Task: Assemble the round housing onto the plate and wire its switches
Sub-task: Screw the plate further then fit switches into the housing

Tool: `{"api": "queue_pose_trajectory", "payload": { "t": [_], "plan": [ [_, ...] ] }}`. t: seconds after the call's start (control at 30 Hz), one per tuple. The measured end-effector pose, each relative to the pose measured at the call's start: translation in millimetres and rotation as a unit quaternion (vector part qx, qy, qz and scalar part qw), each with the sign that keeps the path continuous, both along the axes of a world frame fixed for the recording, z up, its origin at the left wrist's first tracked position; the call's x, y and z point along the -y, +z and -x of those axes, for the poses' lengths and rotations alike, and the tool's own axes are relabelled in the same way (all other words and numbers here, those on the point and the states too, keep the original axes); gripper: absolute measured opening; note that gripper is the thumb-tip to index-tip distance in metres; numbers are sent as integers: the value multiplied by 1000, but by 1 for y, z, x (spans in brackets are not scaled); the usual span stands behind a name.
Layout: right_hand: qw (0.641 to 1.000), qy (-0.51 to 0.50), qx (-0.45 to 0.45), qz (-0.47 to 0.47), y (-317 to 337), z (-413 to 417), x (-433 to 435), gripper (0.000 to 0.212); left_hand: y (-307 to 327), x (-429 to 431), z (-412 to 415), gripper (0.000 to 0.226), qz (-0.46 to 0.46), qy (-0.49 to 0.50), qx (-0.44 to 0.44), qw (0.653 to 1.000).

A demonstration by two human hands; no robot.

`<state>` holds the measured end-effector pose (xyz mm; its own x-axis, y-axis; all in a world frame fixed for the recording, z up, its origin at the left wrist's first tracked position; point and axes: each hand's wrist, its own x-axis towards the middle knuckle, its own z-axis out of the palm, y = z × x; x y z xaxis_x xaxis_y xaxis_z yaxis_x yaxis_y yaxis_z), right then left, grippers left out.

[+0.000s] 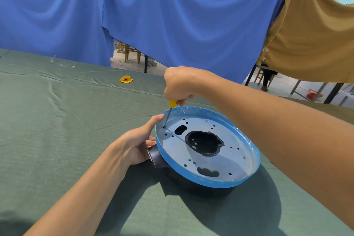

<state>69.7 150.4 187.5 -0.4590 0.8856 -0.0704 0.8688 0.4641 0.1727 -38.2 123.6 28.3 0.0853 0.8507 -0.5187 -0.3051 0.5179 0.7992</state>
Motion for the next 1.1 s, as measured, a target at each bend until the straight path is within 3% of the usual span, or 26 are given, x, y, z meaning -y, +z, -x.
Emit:
{"api": "queue_pose_trajectory", "payload": {
  "t": [0.17,0.27,0.37,0.57,0.73,0.87,1.0,1.1],
  "plan": [
    [996,-31,12,77,7,3,-4,32,-1,0,1,69,-2,2,15,1000],
    [996,-13,-5,91,12,3,-2,21,-1,-1,0,67,-4,0,12,1000],
    [998,8,-30,59,10,1,-1,12,-2,-1,0,65,-6,4,13,1000],
    [1000,2,-1,-12,3,8,0,23,-3,-1,2,58,-5,-3,15,1000],
    [999,15,35,21,7,8,-1,34,-2,-1,1,60,-13,-1,12,1000],
    [999,21,21,40,10,4,-4,25,-1,0,1,58,-10,-4,12,1000],
    [999,23,-29,-7,3,2,-7,26,-2,-1,2,60,-6,2,10,1000],
    [999,23,-14,-36,-1,4,-7,27,0,0,1,66,-4,1,5,1000]
  ]
}}
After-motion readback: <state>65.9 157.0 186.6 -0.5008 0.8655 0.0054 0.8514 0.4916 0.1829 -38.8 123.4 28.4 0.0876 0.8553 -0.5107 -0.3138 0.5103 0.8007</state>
